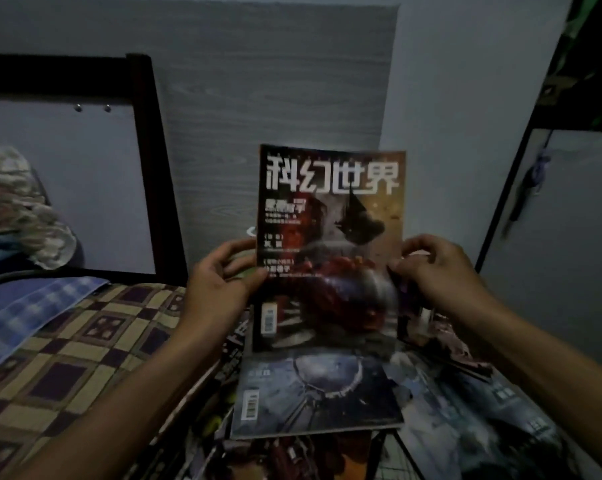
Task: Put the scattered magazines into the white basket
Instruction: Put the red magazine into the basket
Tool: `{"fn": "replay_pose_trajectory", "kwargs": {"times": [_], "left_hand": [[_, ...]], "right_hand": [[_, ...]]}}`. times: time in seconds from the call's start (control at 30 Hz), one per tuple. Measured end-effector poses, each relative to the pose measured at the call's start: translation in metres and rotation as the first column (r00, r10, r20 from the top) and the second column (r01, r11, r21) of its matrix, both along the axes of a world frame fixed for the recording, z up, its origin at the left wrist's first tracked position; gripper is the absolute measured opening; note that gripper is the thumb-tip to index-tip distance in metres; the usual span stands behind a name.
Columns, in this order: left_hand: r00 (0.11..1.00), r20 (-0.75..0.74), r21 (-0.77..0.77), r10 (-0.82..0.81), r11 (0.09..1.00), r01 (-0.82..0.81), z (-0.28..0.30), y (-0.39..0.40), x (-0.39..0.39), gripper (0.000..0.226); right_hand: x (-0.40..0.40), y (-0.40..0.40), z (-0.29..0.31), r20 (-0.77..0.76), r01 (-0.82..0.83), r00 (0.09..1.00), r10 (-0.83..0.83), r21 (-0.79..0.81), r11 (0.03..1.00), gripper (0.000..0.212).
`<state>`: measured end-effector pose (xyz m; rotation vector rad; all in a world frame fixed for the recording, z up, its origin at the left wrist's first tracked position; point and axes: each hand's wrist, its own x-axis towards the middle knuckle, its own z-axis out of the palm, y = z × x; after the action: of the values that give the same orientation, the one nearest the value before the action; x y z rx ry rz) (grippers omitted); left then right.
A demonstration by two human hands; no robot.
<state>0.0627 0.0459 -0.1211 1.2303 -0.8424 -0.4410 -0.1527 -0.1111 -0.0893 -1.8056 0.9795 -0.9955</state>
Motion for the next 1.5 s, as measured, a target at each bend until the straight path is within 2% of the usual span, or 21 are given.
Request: {"fn": "replay_pose_trajectory", "kwargs": {"times": [0.17,0.23,0.4,0.43,0.53,0.63,0.83,0.97,1.07,1.13,1.23,1.27,1.33,1.4,1.43,1.5], "left_hand": [[0.967,0.231,-0.011,0.112,0.994,-0.113,-0.017,-0.006,0.010,0.044],[0.952,0.268,-0.031,0.146,0.989,-0.143,-0.025,-0.008,0.011,0.038],[0.913,0.346,-0.067,0.213,0.977,-0.203,0.006,-0.038,0.034,0.028],[0.915,0.327,-0.076,0.235,0.972,-0.223,0.019,-0.049,0.041,0.028],[0.966,0.133,-0.096,0.221,0.973,-0.209,0.060,-0.091,0.067,0.023],[0.958,0.143,-0.062,0.247,0.969,-0.241,0.084,-0.138,0.097,0.020],[0.889,0.334,0.074,0.312,0.932,-0.355,0.035,-0.213,0.140,0.021],[0.896,0.328,0.135,0.300,0.924,-0.358,-0.004,-0.238,0.155,0.022],[0.890,0.370,0.205,0.266,0.911,-0.357,-0.019,-0.250,0.164,0.023],[0.893,0.389,0.259,0.224,0.904,-0.340,-0.020,-0.251,0.168,0.019],[0.904,0.394,0.307,0.165,0.904,-0.299,-0.014,-0.242,0.163,0.048],[0.913,0.372,0.297,0.169,0.910,-0.289,-0.013,-0.235,0.158,0.054],[0.904,0.369,0.256,0.218,0.911,-0.324,-0.015,-0.209,0.146,0.050],[0.842,0.494,0.236,0.218,0.898,-0.371,-0.022,-0.170,0.137,0.026],[0.817,0.554,0.257,0.158,0.901,-0.348,-0.027,-0.147,0.134,0.014],[0.723,0.688,0.371,-0.063,0.887,-0.275,-0.037,-0.097,0.125,0.021]], "right_hand": [[0.013,0.008,-0.013,-0.022,-0.154,0.988,0.153,-0.091,0.984,0.018],[0.017,0.005,-0.020,-0.050,-0.149,0.989,0.143,-0.170,0.974,0.015],[0.040,-0.021,0.009,0.072,-0.073,0.993,0.091,-0.227,0.971,0.008],[0.047,-0.029,0.021,0.108,-0.046,0.991,0.075,-0.246,0.968,0.009],[0.069,-0.060,0.058,0.184,0.031,0.983,0.026,-0.302,0.953,0.008],[0.093,-0.097,0.072,0.190,0.077,0.982,-0.013,-0.334,0.940,0.013],[0.137,-0.168,0.018,0.080,0.123,0.991,-0.105,-0.271,0.955,0.017],[0.149,-0.190,-0.024,0.043,0.161,0.987,-0.155,-0.244,0.956,0.007],[0.154,-0.200,-0.044,-0.016,0.149,0.987,-0.158,-0.236,0.960,0.016],[0.155,-0.204,-0.048,-0.028,0.159,0.985,-0.169,-0.226,0.961,0.014],[0.155,-0.199,-0.043,-0.036,0.179,0.982,-0.187,-0.163,0.970,0.039],[0.152,-0.192,-0.041,-0.059,0.156,0.984,-0.167,-0.162,0.974,0.040],[0.139,-0.170,-0.042,-0.133,0.078,0.984,-0.116,-0.261,0.962,0.030],[0.113,-0.139,-0.044,-0.217,-0.037,0.974,-0.066,-0.439,0.898,0.022],[0.099,-0.123,-0.047,-0.260,-0.098,0.965,-0.046,-0.516,0.851,0.024],[0.069,-0.093,-0.054,-0.357,-0.197,0.934,-0.027,-0.577,0.793,0.025]]}}
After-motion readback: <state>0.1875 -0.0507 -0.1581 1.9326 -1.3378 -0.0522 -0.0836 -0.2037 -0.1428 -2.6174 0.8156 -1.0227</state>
